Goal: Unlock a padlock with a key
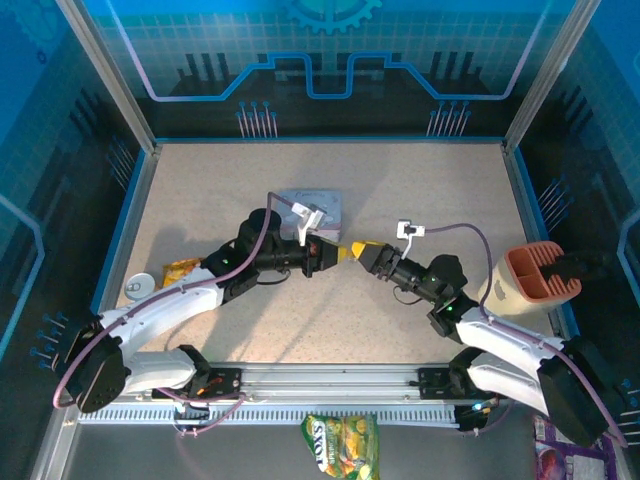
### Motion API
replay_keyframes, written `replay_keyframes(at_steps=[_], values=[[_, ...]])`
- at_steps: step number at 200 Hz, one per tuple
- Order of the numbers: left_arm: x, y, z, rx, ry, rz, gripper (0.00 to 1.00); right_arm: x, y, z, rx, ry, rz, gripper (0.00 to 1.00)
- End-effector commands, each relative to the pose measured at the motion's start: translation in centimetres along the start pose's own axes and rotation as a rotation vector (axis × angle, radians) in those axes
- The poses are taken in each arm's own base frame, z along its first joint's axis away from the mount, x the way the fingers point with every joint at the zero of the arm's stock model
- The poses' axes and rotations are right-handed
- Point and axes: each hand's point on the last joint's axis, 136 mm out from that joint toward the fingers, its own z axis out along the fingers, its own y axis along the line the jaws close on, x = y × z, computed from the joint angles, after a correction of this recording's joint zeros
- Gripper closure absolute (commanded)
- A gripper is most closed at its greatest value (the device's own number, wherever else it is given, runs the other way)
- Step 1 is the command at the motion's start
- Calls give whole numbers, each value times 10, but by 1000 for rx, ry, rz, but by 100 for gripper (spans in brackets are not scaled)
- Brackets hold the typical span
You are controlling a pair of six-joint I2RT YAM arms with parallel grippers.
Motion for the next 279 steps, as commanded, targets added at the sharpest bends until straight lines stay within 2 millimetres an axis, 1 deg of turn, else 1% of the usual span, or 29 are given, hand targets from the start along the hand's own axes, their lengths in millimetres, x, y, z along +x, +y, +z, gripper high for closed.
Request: replay_keyframes(at_steps=[1, 14, 49, 66, 85, 108, 133, 143, 187, 236, 279], values=[[-1, -10, 0, 32, 19, 39, 100, -1, 25, 3, -125, 40, -66, 61], [-1, -9, 0, 27, 19, 37, 100, 2, 29, 3, -161, 50, -66, 64], [-9, -17, -4, 55, -7, 14, 100, 11, 19, 4, -154, 72, -28, 73], [-12, -17, -7, 48, -16, 16, 100, 12, 20, 3, -169, 70, -28, 77], [-17, -14, -11, 35, -32, 8, 100, 13, 18, 3, -158, 77, -27, 77], [-27, -14, -15, 39, -67, -1, 100, 13, 17, 0, -134, 77, -48, 74], [-33, -15, -17, 46, -78, -2, 100, 13, 22, -2, -135, 86, -67, 70], [-34, -18, -17, 57, -80, -1, 100, 12, 24, -3, -141, 86, -73, 71], [-35, -21, -16, 80, -80, -17, 100, 10, 31, -2, -153, 92, -83, 73], [-33, -20, -16, 80, -75, -22, 100, 9, 32, -1, -154, 90, -83, 81], [-31, -21, -15, 93, -69, -30, 100, 6, 30, -1, -144, 75, -79, 84]])
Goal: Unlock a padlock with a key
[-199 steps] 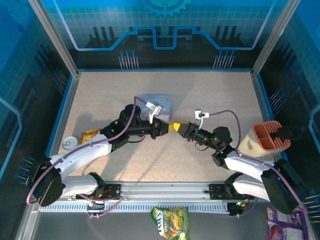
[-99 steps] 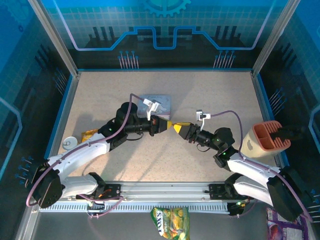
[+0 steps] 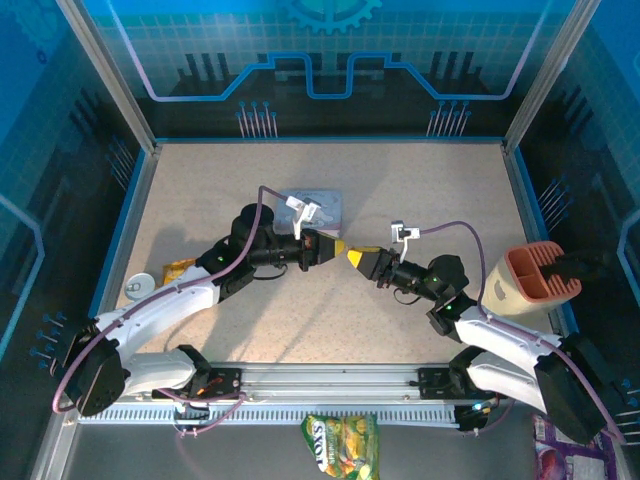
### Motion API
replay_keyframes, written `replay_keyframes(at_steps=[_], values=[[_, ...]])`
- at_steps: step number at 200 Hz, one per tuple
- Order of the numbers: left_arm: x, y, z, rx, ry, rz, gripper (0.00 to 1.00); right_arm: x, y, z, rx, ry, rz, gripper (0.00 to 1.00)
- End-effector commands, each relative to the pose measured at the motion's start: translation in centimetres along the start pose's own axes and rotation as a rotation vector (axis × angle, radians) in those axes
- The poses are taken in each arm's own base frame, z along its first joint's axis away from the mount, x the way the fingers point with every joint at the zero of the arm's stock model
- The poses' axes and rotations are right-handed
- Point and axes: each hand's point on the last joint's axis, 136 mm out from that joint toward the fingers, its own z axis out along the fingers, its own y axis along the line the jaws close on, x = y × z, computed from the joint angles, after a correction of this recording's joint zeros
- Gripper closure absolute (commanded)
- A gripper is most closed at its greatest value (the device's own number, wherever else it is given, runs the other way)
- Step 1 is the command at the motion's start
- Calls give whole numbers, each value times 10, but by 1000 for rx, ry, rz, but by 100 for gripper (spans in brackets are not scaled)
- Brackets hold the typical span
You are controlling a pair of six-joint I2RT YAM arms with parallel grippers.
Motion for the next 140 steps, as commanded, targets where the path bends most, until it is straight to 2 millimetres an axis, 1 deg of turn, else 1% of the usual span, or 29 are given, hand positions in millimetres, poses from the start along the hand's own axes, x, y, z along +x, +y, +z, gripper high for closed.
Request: replay_keyframes(at_steps=[1, 36, 64, 88, 98, 114, 125, 140], values=[[-13, -15, -4, 50, -27, 8, 100, -10, 10, 1, -25, -23, -34, 84], [-5, -10, -4, 43, -11, 0, 100, -11, 9, 0, -14, -31, -25, 89], [1, -8, -3, 41, 8, 1, 100, -11, 7, 0, -6, -32, -19, 90], [5, -5, -3, 33, 17, 5, 100, -12, 6, 0, 3, -32, -16, 93], [5, -4, -4, 23, 14, 10, 95, -11, 4, 0, 12, -27, -11, 95], [4, 5, -7, -27, -5, 16, 80, -9, -4, -1, 55, -21, 4, 100], [2, 10, -11, -68, -24, 26, 69, -7, -14, -3, 112, -18, 13, 100], [-2, 17, -17, -116, -44, 38, 62, -4, -29, -9, 196, -23, 14, 100]])
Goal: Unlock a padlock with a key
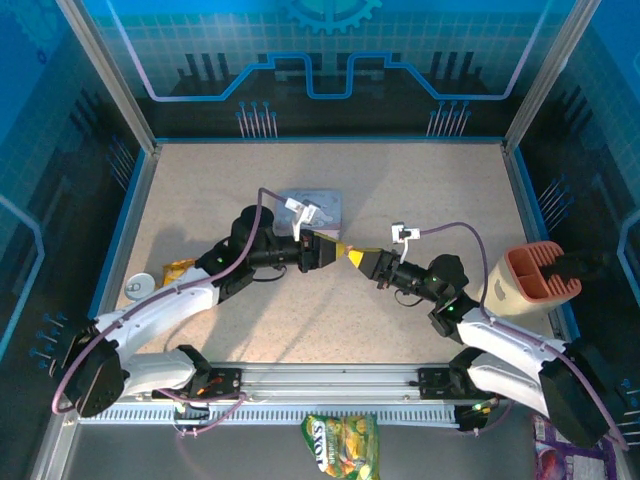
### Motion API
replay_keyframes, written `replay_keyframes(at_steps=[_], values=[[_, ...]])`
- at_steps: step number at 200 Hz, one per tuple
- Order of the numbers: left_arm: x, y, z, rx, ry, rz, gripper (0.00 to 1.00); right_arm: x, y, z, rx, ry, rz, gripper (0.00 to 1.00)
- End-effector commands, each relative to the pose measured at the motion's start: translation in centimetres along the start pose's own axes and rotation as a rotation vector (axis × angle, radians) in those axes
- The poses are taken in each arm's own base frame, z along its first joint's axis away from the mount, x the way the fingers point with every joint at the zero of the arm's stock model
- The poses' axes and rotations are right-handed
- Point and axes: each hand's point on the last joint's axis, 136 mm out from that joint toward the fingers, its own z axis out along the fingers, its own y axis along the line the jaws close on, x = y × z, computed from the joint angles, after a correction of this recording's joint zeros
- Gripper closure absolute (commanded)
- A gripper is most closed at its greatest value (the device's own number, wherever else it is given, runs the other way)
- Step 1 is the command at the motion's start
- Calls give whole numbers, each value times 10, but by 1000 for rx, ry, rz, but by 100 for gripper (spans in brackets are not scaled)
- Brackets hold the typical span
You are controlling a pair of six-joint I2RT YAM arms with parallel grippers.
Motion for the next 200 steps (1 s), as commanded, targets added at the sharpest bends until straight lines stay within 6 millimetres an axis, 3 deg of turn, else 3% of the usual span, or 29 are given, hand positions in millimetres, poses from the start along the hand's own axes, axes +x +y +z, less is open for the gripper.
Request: replay_keyframes(at_steps=[1, 17, 30, 49, 71, 82, 124, 200], values=[[-7, 10, -14, -81, -47, 37, 62, -8, -17, -4, 123, -28, -12, 100], [-12, 19, -20, -133, -61, 32, 57, -6, -26, -10, 182, -26, -19, 100], [-14, 38, -26, -220, -78, 5, 51, -5, -29, -14, 212, -28, -24, 100], [-9, 86, -38, -425, -96, -94, 49, -1, -35, -18, 245, -23, -21, 100], [12, 149, -59, -721, -82, -215, 49, 7, -43, -21, 281, -3, -17, 100], [20, 166, -62, -787, -89, -246, 49, 10, -43, -22, 286, 0, -19, 100], [38, 205, -42, -812, -181, -288, 46, 17, -41, -22, 279, 6, -30, 100], [53, 247, 4, -801, -234, -264, 46, 21, -35, -26, 248, 1, -29, 100]])
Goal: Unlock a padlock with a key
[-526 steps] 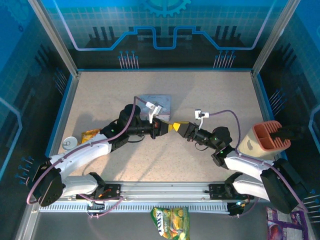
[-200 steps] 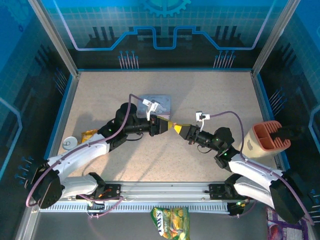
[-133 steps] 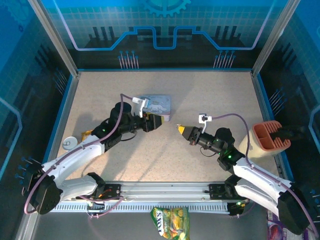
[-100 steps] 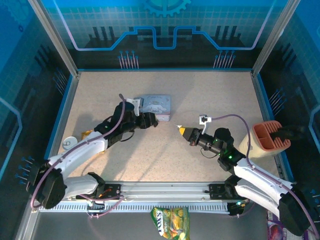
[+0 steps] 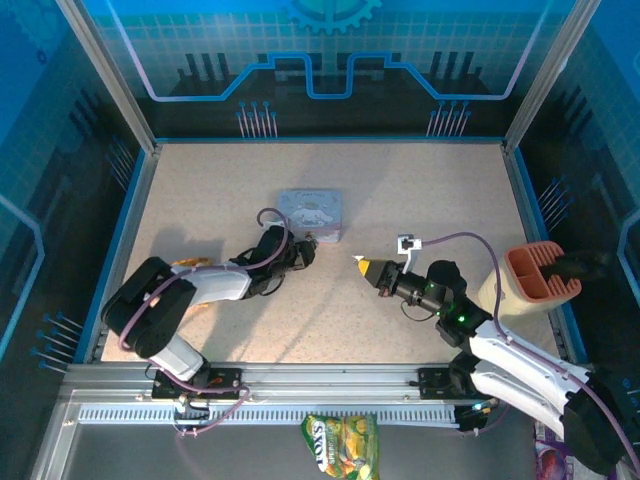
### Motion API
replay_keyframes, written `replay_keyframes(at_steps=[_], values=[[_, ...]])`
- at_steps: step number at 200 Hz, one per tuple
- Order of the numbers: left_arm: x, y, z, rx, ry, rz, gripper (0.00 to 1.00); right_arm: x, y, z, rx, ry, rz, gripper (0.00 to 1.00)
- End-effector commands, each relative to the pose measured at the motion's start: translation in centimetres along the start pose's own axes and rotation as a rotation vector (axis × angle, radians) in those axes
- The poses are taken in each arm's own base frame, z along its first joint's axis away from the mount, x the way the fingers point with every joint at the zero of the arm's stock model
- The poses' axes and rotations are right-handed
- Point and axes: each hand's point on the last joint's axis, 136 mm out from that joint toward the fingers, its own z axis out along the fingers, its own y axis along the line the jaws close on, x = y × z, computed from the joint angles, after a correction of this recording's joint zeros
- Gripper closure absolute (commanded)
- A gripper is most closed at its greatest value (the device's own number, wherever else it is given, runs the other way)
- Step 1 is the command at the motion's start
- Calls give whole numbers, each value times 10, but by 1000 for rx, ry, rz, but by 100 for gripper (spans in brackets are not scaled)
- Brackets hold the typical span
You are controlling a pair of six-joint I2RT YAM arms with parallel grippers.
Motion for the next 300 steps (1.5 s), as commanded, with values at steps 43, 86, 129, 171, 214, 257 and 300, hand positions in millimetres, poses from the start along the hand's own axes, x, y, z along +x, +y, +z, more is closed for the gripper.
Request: replay_keyframes(at_steps=[43, 86, 129, 171, 214, 257, 300], values=[[-12, -12, 37, 18, -64, -19, 50, 4, 2, -7, -11, -12, -22, 100], [-11, -22, 59, -6, 9, 43, 52, 5, 0, -7, -6, -10, -23, 100], [-12, -17, 67, -47, 27, 70, 52, 4, 1, -7, -7, -8, -21, 100], [-8, -13, 65, -42, 37, 75, 56, 4, -1, -8, -2, -9, -18, 100], [-1, -11, 61, -32, 54, 83, 62, 4, -1, -6, 4, -6, -13, 100], [-1, -12, 56, -33, 67, 78, 64, 6, -6, -3, 20, 3, 7, 100], [0, 0, 53, -181, 99, 113, 54, 4, -6, -2, 24, -1, 13, 100]])
